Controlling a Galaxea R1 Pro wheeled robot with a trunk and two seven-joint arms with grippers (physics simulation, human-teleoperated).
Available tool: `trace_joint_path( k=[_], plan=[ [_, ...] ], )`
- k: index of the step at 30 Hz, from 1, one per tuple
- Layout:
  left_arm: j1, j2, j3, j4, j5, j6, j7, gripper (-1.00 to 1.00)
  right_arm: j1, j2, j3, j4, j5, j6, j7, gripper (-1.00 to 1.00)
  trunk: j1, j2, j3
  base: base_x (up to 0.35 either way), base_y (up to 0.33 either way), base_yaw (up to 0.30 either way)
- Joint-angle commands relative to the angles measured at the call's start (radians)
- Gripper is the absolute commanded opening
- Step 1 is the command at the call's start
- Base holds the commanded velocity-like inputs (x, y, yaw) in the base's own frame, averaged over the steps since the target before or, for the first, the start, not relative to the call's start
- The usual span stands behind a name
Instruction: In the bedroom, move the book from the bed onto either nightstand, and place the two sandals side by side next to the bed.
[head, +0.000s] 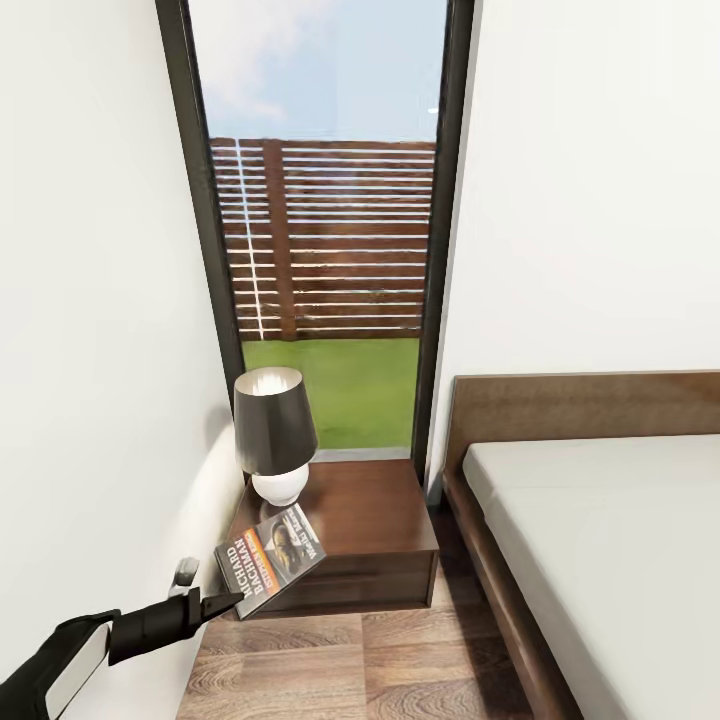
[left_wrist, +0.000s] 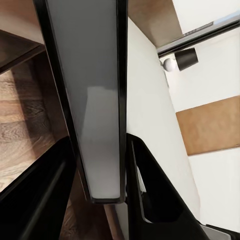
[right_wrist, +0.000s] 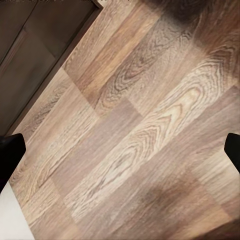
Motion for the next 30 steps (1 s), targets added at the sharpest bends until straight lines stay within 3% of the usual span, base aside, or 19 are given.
trace_joint_path(
  k=[1, 13, 30],
  plan=[
    [-0.001, 0.001, -0.004, 0.000, 0.009, 0.008, 0.000, -1.00, -0.001, -0.001, 0.007, 0.001, -0.011, -0.005, 0.004, 1.00, 0.000, -0.001, -0.001, 0.000, 0.000, 0.000],
    [-0.001, 0.000, -0.004, 0.000, 0.009, 0.008, 0.001, -1.00, -0.001, -0.001, 0.004, 0.003, -0.010, -0.004, 0.013, 1.00, 0.000, -0.001, -0.001, 0.007, 0.000, -0.025],
    [-0.001, 0.000, -0.004, 0.000, 0.009, 0.008, 0.000, -1.00, -0.001, -0.001, 0.003, 0.003, -0.011, -0.003, 0.014, 1.00, 0.000, -0.001, -0.001, 0.107, 0.021, -0.185]
  ],
)
